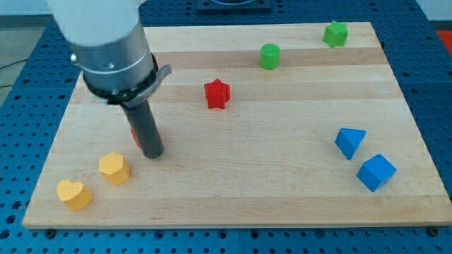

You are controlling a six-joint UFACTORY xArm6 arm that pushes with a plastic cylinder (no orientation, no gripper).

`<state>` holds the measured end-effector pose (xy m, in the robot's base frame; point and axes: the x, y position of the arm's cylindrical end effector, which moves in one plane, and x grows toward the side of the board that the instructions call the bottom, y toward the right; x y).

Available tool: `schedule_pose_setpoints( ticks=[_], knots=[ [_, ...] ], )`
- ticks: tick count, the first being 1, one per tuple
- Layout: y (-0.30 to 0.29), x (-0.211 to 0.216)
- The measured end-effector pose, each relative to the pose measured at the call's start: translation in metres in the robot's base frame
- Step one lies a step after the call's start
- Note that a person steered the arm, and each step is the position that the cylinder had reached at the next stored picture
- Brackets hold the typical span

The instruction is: Move red circle diagonally bottom left of the red star

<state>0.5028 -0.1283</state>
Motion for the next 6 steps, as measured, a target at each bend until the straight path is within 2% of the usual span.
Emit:
schedule_pose_setpoints(
  ticks=[1,2,3,4,6],
  knots=[
    [0.045,-0.035],
    [-0.010,-0.076],
    [-0.090,-0.079],
    [-0.085,-0.016],
    [0.026,-0.033]
  ],
)
